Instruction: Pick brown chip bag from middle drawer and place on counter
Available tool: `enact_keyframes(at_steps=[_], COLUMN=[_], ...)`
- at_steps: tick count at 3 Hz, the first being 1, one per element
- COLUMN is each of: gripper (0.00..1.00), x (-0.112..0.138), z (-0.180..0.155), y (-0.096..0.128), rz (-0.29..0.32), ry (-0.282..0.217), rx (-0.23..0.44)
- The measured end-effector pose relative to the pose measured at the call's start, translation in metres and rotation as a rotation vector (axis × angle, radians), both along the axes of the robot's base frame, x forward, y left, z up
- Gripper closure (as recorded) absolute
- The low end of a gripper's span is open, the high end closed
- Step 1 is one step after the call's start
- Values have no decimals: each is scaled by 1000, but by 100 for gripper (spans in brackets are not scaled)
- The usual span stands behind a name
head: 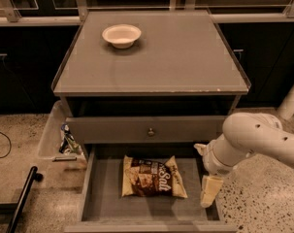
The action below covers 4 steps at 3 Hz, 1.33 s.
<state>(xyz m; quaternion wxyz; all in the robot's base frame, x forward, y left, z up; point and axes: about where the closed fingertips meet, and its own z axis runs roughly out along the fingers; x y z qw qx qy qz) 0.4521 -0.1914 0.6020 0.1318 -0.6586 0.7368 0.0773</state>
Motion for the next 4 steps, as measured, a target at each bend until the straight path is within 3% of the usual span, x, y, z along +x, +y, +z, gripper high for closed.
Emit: enact_keyframes(at_steps=[1,2,3,4], gripper=[0,0,0,0], x=[-1,-2,12,11], z=[-46,-98,-138,-138], y=[10,25,38,38], rz=[-32,-61,-92,-91], ry=[27,-5,-109,-108], rx=[55,132,215,216])
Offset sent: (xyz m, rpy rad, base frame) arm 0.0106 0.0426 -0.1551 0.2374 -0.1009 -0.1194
